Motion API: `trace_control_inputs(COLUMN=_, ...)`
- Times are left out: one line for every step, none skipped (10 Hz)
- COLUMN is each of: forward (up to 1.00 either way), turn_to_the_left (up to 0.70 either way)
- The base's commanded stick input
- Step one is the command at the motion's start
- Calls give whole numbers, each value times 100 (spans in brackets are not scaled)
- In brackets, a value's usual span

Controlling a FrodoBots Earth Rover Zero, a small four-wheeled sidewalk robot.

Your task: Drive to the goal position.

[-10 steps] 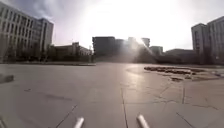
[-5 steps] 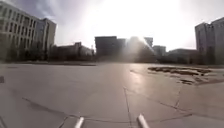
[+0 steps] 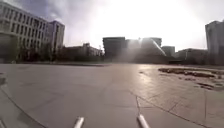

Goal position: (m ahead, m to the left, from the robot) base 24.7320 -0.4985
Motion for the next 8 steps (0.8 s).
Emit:
trace_control_inputs(forward=100, turn_to_the_left=0)
trace_control_inputs(forward=100, turn_to_the_left=0)
trace_control_inputs(forward=100, turn_to_the_left=0)
trace_control_inputs(forward=100, turn_to_the_left=0)
trace_control_inputs(forward=100, turn_to_the_left=0)
trace_control_inputs(forward=100, turn_to_the_left=0)
trace_control_inputs(forward=100, turn_to_the_left=0)
trace_control_inputs(forward=100, turn_to_the_left=0)
